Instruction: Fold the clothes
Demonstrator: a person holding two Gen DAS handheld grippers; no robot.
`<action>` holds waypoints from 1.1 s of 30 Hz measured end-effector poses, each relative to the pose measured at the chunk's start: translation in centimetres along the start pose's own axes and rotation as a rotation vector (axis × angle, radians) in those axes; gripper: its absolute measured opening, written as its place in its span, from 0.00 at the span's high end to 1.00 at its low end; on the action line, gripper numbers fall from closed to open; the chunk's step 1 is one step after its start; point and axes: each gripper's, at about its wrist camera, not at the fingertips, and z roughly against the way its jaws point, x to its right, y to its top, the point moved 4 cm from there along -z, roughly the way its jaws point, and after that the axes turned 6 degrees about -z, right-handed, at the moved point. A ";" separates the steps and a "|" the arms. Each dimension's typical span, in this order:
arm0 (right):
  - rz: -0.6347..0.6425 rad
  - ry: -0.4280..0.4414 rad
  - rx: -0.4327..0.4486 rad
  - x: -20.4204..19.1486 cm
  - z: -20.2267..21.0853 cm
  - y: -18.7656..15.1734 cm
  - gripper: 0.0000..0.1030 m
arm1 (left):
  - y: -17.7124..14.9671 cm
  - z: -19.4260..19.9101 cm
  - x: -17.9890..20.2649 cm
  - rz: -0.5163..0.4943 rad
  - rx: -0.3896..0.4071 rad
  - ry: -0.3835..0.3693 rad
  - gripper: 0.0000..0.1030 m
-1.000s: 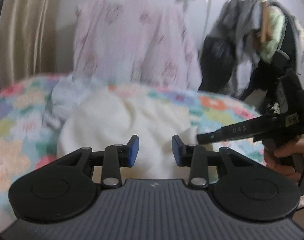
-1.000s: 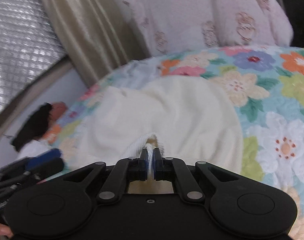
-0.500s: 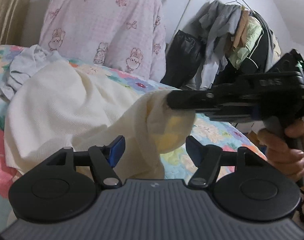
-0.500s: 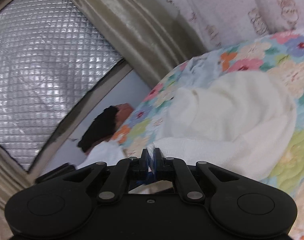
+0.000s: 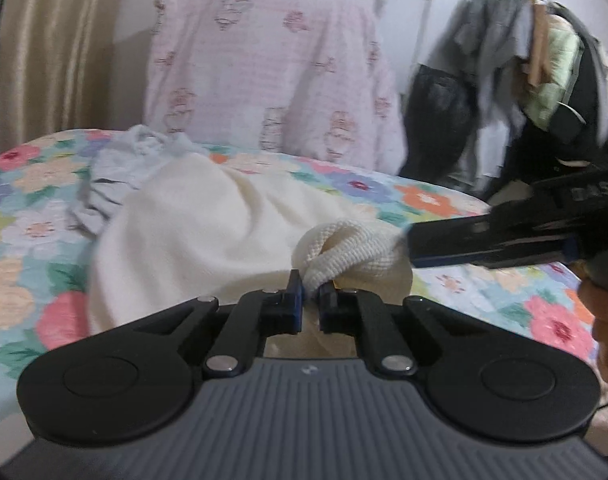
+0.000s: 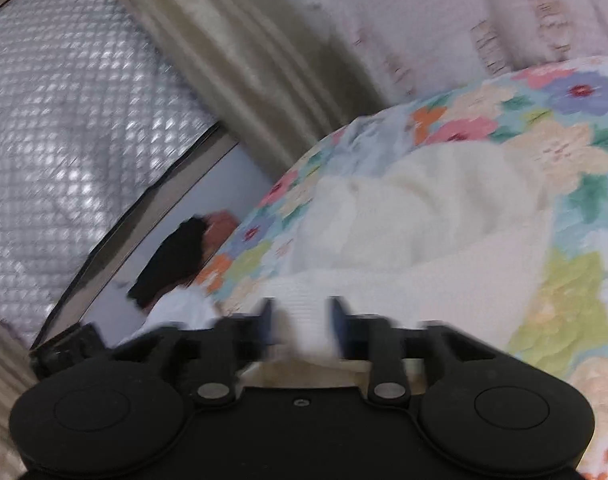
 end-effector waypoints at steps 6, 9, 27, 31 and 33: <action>-0.123 -0.182 0.064 4.7 1.3 1.3 0.49 | 1.1 1.8 -1.8 -0.050 0.067 0.205 0.94; -0.078 -0.318 0.015 6.6 1.0 1.1 0.49 | 1.6 2.9 -2.1 -0.072 0.092 0.258 0.94; -0.105 -0.335 -0.149 8.4 -6.9 -1.8 0.41 | 4.7 10.9 -14.1 0.066 0.274 0.757 0.94; -0.052 -0.366 -0.140 8.5 -9.0 -2.2 0.37 | 4.2 10.0 -15.9 0.132 0.241 0.745 0.94; 0.019 -0.388 -0.145 7.9 -9.8 -2.6 0.37 | 4.0 9.6 -16.5 0.146 0.228 0.740 0.94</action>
